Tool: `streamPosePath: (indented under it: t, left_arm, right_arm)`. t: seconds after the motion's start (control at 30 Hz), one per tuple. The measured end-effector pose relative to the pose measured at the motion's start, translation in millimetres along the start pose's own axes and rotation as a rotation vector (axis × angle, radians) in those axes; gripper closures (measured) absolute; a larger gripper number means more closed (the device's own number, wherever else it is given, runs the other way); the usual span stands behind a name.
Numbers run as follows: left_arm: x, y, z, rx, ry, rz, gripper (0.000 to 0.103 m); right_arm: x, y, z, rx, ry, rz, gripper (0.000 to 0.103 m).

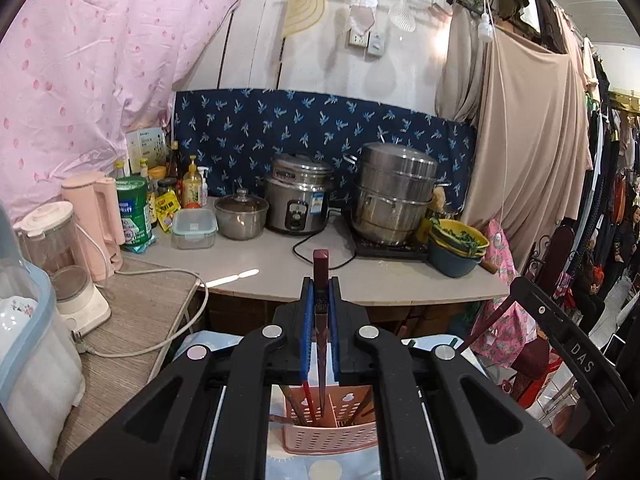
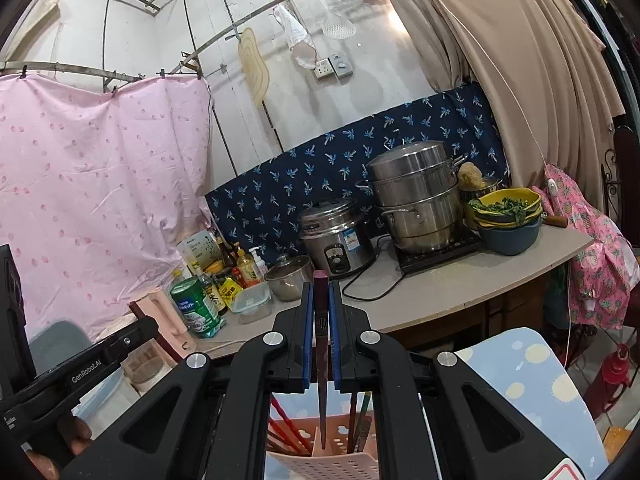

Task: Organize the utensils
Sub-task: 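Open both tools to drop the chopsticks into the pink basket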

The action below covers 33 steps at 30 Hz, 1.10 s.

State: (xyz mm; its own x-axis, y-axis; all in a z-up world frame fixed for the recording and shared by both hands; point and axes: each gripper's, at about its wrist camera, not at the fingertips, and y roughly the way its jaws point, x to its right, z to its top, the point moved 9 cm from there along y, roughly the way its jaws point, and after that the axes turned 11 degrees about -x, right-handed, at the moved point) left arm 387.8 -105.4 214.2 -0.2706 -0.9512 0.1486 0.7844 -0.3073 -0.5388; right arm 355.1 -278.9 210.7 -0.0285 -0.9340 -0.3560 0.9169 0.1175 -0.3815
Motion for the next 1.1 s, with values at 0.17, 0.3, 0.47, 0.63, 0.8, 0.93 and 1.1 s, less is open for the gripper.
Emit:
streamPosePath:
  t: [0.17, 0.3, 0.47, 0.63, 0.8, 0.93, 1.1]
  left_arm:
    - [-2, 26, -17, -0.044, 0.0, -0.005, 0.096]
    - [-3, 41, -29, -0.073, 0.0, -0.005, 0.096]
    - [-2, 53, -39, -0.099, 0.005, 0.003, 0.096]
    - [-2, 59, -51, -0.119, 0.019, 0.033, 0.096]
    - [0, 54, -57, -0.099, 0.05, 0.071, 0.091]
    - [2, 47, -60, -0.095, 0.053, 0.079, 0.079]
    - [6, 33, -65, -0.083, 0.068, 0.09, 0.07]
  right_arm:
    - [12, 26, -19, -0.054, 0.014, -0.005, 0.096]
    - [17, 41, -38, -0.094, 0.016, -0.01, 0.096]
    - [18, 55, -54, -0.137, 0.007, -0.015, 0.096]
    - [16, 63, -67, -0.178, -0.008, -0.03, 0.094]
    - [13, 57, -73, -0.177, -0.019, -0.025, 0.089]
    - [14, 41, -71, -0.149, -0.023, -0.032, 0.073]
    - [15, 20, -69, -0.133, -0.013, -0.026, 0.067]
